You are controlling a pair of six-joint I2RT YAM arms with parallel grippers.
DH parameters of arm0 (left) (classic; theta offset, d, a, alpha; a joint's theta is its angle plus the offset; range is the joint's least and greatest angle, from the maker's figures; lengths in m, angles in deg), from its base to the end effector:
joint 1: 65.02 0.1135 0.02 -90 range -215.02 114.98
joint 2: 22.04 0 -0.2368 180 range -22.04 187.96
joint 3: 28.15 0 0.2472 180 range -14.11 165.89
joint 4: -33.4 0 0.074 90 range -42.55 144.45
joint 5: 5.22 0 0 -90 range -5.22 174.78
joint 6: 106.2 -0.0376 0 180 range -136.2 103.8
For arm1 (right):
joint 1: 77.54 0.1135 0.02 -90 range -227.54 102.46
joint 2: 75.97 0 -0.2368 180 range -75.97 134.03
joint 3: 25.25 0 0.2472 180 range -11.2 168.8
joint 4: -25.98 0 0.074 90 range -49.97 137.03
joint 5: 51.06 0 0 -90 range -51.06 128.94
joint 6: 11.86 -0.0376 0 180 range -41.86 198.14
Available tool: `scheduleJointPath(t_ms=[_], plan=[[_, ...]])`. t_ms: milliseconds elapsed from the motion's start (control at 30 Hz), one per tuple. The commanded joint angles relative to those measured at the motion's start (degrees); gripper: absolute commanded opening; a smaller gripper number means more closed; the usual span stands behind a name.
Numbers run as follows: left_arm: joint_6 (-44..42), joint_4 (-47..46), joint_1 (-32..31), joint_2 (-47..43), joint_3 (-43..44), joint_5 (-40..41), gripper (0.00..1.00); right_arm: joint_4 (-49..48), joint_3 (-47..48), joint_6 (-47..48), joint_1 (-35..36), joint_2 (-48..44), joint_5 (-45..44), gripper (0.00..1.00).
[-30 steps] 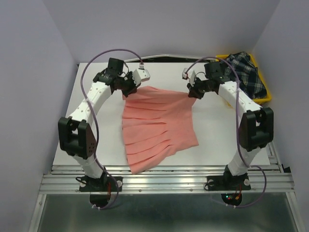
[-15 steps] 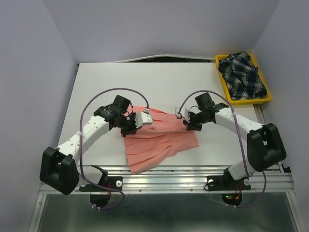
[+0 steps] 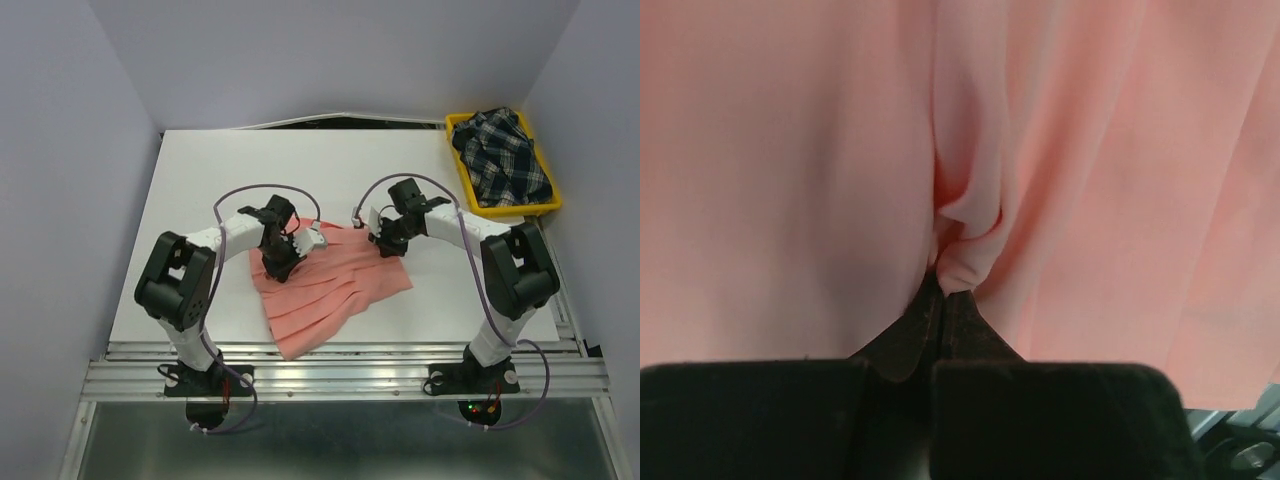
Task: Fold and stack the skirts
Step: Fold the skirt
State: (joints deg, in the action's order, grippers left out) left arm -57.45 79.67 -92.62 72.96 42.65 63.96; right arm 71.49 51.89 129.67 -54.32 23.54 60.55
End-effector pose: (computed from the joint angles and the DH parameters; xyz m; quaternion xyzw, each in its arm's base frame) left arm 0.2620 -0.1520 0.1452 0.5732 0.7822 -0.1570 0.1868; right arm 0.2967 0.1423 0.1520 -0.6138 0.7443 0.1323 0.2277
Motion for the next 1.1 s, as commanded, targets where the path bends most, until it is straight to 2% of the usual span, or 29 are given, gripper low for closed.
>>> scheduleJointPath(t_ms=[0,133,233,400,500,667,800,900,1067], plan=[[3.55,-3.40,1.22,8.34,6.86,6.75,0.00,-2.55,3.79,-3.44,-0.64,5.78,-8.94,0.01],[5.31,-4.02,4.21,16.42,19.07,9.65,0.00,-2.02,6.78,-5.30,-0.64,8.77,-10.53,0.01],[4.87,-0.78,5.88,18.20,27.25,10.53,0.00,-2.11,7.48,-6.09,-1.16,8.08,-10.18,0.01],[2.68,6.43,8.34,15.22,38.06,11.06,0.00,-2.11,12.57,-7.84,-3.18,6.58,-9.74,0.01],[0.83,9.60,8.61,10.22,39.49,11.06,0.00,-1.59,15.65,-8.29,-3.89,4.75,-9.30,0.01],[-0.49,14.25,8.35,1.79,37.30,10.62,0.00,1.93,15.13,-7.23,-3.89,-0.01,-5.10,0.01],[-0.93,16.20,7.65,-3.76,31.24,9.75,0.00,3.08,11.45,-5.65,-3.89,-3.69,-4.20,0.01],[-0.76,16.47,5.45,-7.72,24.04,7.73,0.00,2.56,6.53,-3.29,-3.89,-5.55,-4.47,0.01],[2.58,8.67,0.80,-9.92,7.34,5.88,0.00,-3.86,0.81,-2.31,-3.89,-2.74,-6.57,0.01]])
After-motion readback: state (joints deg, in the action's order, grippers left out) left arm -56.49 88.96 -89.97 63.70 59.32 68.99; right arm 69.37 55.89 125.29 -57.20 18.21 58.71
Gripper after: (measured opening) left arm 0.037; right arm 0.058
